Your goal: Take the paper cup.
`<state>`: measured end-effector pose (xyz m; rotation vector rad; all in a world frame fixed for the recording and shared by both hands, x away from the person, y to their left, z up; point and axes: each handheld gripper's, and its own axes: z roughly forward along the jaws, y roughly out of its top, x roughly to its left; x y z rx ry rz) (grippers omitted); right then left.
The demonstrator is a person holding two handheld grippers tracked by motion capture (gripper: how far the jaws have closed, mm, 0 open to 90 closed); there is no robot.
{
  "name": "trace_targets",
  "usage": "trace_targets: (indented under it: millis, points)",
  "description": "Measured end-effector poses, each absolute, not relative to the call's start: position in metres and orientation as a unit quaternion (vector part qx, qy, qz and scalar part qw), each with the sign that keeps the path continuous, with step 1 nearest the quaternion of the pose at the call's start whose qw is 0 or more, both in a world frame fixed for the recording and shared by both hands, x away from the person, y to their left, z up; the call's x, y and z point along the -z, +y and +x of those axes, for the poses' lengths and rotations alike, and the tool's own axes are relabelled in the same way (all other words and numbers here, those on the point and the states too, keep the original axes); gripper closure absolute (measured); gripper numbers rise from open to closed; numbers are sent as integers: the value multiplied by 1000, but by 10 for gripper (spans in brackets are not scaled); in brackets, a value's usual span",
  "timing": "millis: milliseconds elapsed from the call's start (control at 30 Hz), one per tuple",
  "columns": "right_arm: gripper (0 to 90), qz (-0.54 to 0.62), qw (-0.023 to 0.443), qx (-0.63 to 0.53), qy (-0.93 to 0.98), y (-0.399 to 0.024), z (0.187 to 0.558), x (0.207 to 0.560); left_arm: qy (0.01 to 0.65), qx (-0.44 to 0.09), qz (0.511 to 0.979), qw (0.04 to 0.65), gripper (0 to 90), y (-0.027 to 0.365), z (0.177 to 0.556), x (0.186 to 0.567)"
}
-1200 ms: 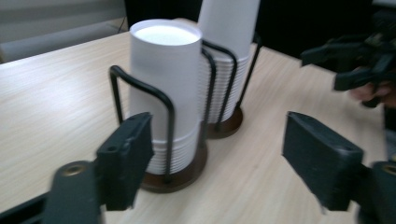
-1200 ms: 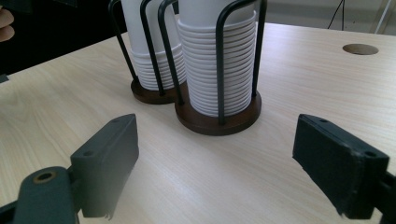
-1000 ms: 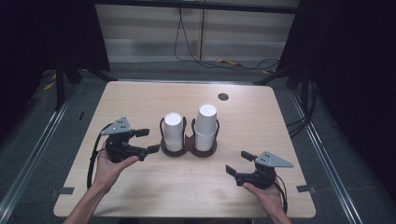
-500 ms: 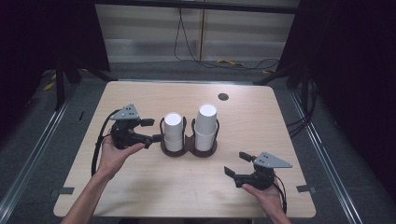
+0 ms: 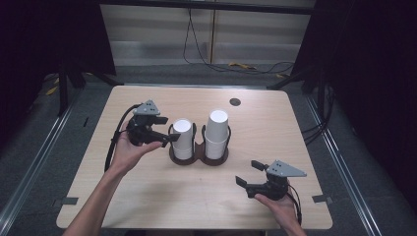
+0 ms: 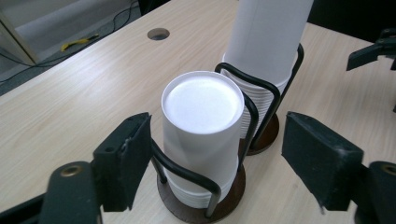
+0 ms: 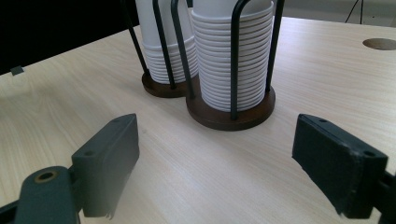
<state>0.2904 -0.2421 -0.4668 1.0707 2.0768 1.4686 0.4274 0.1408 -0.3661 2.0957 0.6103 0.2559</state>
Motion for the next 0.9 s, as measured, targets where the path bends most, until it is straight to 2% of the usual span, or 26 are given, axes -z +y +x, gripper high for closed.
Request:
trace_targets:
  millis: [267,600,900]
  points:
    - [149,379,186,-523,740,-242,291,468,254,-78,858,439,278,132,442,366]
    - [149,380,182,-521,742,-242,291,468,246,-83,884,388,265,113,454,365]
    - [149,379,180,-517,746,-242,291,469,231,-84,906,343,294,97,460,370]
